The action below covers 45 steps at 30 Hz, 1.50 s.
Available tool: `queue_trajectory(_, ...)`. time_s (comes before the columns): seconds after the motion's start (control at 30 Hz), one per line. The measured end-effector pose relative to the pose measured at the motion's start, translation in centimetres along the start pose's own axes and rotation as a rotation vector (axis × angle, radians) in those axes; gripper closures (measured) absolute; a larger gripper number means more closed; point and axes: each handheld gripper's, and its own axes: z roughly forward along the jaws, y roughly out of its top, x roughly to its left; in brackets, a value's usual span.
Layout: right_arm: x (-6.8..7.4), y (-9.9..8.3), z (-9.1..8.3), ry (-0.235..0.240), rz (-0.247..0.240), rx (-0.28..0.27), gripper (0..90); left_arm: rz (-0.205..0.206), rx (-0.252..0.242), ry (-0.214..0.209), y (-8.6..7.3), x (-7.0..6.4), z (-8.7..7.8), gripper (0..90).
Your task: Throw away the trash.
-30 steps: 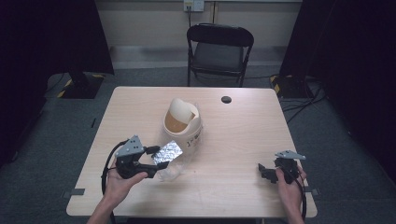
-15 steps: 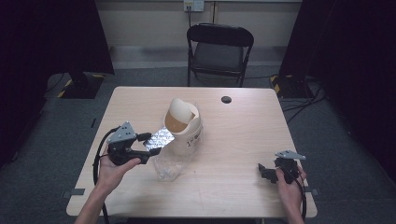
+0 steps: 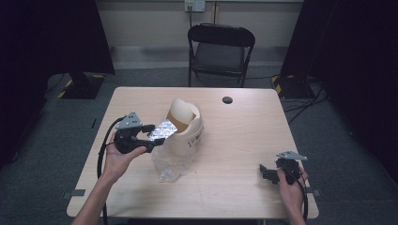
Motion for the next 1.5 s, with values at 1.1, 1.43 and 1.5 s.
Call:
queue_trajectory(1.1,0.0,0.0,0.0,-0.001,0.000,0.000,9.7,-0.031,0.010,-0.007,1.8,0.8,2.4,34.1)
queue_trajectory(1.43,0.0,0.0,0.0,-0.001,0.000,0.000,9.7,-0.048,-0.007,-0.027,2.3,1.0,3.4,34.4)
queue_trajectory(1.5,0.0,0.0,0.0,-0.001,0.000,0.000,9.7,-0.077,-0.031,-0.040,2.4,1.3,3.5,34.9)
